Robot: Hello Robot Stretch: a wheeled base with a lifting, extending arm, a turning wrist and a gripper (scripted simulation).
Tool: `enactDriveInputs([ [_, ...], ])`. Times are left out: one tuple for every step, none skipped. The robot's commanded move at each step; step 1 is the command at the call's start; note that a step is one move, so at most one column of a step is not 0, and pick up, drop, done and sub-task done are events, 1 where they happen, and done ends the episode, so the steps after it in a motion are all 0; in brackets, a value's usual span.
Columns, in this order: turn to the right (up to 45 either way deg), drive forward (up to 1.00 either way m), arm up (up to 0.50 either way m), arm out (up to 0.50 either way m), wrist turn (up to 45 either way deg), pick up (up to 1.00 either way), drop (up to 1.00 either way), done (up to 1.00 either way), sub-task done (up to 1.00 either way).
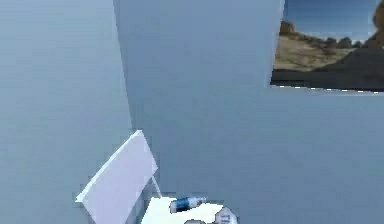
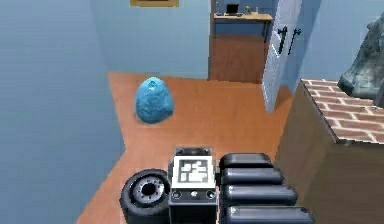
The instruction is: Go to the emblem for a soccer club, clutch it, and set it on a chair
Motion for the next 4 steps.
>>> enactDriveInputs([
  [33.0,0.00,0.00,0.00,0.0,0.00,0.00,0.00,0.00],
  [0.0,0.25,0.00,0.00,0.0,0.00,0.00,0.00,0.00],
  [-45.0,0.00,0.00,0.00,0.0,0.00,0.00,0.00,0.00],
  [-45.0,0.00,0.00,0.00,0.0,0.00,0.00,0.00,0.00],
])
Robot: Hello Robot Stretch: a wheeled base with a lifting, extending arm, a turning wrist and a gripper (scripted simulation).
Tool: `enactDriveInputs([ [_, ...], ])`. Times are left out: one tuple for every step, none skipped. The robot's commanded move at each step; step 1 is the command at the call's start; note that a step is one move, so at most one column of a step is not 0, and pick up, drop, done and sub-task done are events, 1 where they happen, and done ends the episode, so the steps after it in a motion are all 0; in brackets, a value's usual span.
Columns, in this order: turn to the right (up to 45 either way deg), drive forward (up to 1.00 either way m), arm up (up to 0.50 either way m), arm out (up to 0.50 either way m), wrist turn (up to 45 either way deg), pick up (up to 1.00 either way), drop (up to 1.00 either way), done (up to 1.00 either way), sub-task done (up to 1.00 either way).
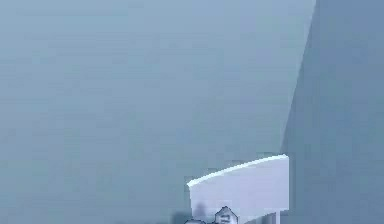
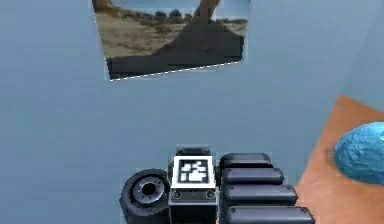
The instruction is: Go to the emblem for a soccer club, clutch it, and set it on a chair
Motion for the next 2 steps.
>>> enactDriveInputs([
  [-45.0,0.00,0.00,0.00,0.0,0.00,0.00,0.00,0.00],
  [-18.0,0.00,0.00,0.00,0.0,0.00,0.00,0.00,0.00],
])
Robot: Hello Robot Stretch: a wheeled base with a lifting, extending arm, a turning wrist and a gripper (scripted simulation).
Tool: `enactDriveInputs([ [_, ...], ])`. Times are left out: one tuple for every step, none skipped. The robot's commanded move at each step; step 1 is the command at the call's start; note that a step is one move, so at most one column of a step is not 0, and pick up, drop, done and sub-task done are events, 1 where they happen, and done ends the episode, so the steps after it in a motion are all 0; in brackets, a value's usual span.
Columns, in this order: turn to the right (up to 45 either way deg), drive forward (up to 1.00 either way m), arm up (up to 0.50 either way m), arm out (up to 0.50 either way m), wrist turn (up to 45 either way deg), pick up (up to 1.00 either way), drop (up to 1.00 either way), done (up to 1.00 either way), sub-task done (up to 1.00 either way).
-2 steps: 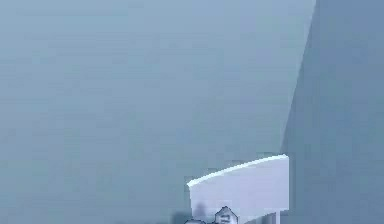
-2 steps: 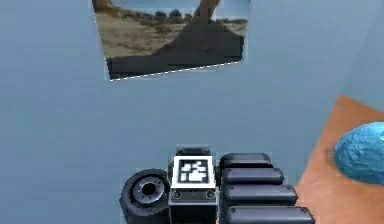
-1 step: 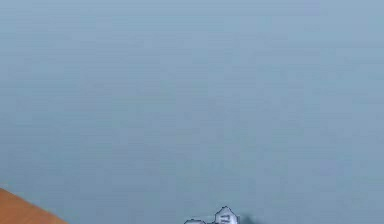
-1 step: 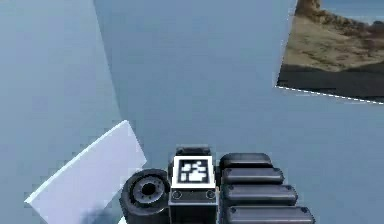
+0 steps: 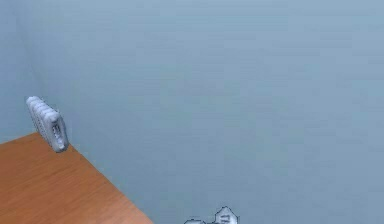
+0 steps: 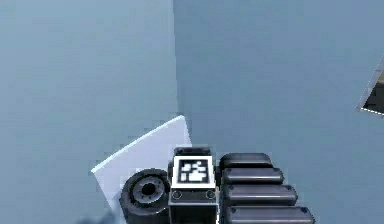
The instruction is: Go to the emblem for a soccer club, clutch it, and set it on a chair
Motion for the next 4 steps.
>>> enactDriveInputs([
  [0.0,0.00,0.00,0.18,0.0,0.00,0.00,0.00,0.00],
  [0.0,0.00,0.00,0.00,45.0,0.00,0.00,0.00,0.00],
  [0.0,0.00,0.00,0.00,45.0,0.00,0.00,0.00,0.00],
  [0.0,0.00,0.00,0.00,39.0,0.00,0.00,0.00,0.00],
])
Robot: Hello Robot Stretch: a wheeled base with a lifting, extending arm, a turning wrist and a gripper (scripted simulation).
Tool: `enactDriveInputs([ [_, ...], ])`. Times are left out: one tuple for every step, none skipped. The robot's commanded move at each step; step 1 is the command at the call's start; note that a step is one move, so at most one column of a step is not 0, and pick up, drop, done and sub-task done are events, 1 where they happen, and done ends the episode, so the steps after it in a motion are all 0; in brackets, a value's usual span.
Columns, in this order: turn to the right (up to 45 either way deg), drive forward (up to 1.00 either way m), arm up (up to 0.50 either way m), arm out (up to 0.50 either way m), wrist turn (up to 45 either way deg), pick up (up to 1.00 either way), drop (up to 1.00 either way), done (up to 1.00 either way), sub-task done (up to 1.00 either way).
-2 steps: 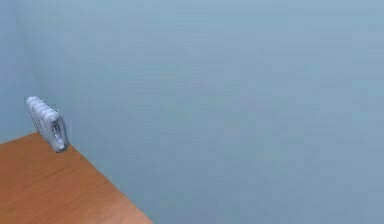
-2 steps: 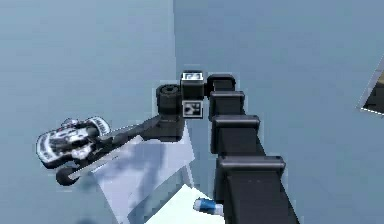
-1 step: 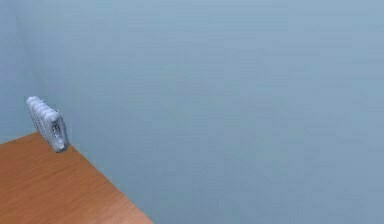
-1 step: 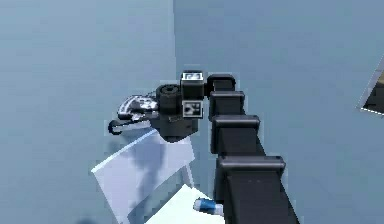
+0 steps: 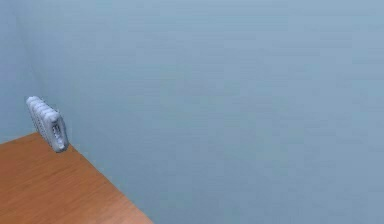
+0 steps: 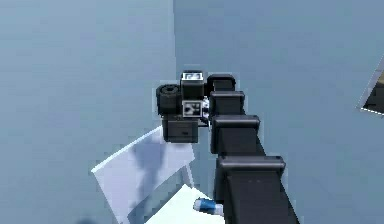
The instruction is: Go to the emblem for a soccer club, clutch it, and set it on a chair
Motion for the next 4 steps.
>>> enactDriveInputs([
  [0.0,0.00,-0.32,0.00,0.0,0.00,0.00,0.00,0.00],
  [0.0,0.00,-0.32,0.00,0.0,0.00,0.00,0.00,0.00],
  [0.0,0.00,0.00,0.00,0.0,0.00,1.00,0.00,0.00],
  [0.0,0.00,0.10,0.00,0.0,0.00,0.00,0.00,0.00],
])
